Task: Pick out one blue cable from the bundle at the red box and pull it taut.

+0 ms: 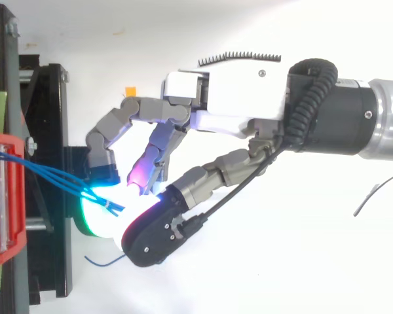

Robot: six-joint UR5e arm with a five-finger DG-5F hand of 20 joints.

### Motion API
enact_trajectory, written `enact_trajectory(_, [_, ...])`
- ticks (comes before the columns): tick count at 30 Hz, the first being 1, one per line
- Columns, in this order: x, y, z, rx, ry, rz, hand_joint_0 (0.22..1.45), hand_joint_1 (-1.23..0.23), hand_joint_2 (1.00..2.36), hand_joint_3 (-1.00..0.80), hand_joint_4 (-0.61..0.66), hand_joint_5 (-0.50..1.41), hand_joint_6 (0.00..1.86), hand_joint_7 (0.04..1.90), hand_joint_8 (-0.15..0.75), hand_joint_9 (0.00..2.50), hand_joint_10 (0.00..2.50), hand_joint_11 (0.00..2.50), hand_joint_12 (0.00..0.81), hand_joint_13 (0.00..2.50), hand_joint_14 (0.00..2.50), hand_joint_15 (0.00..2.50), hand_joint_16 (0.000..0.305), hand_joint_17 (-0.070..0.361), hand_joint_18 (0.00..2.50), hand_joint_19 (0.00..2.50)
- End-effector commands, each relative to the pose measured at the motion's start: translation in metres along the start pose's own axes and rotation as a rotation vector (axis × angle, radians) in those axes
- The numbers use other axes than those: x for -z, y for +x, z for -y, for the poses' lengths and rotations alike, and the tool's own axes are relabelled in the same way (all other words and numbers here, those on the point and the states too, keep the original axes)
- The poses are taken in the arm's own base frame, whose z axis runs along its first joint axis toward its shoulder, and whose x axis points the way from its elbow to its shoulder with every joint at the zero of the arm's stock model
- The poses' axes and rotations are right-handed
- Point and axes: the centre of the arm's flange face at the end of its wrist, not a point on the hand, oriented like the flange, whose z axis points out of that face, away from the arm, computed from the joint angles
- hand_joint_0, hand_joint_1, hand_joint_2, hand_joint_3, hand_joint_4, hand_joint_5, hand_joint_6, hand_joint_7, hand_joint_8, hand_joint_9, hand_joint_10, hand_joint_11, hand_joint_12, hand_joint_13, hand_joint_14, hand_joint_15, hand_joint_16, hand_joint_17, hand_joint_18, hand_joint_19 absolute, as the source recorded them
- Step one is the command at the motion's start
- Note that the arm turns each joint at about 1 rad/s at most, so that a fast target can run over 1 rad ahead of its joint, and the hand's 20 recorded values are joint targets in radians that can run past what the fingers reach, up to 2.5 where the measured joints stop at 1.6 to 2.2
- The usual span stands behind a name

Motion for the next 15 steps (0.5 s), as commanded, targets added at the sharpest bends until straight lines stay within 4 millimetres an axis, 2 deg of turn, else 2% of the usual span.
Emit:
enact_trajectory(1, [0.0001,0.0001,0.0013,-0.001,0.003,0.0,0.72,-0.84,1.0,-0.5,-0.29,-0.11,0.98,0.98,0.219,1.13,0.03,0.79,0.292,0.96,0.03,0.65,0.042,0.095,0.83,0.75])
enact_trajectory(9, [0.0004,-0.0001,-0.0001,-0.001,0.005,0.0,0.62,-0.9,1.0,-0.5,-0.22,-0.09,0.95,1.02,0.221,1.18,0.03,0.79,0.294,1.0,0.03,0.67,0.041,0.092,0.83,0.78])
enact_trajectory(15, [0.0001,-0.0001,-0.0012,-0.001,0.005,0.0,0.54,-0.76,1.0,-0.5,-0.19,-0.08,0.95,0.9,0.226,1.22,0.03,0.78,0.305,1.02,0.03,0.66,0.044,0.099,0.87,0.77])
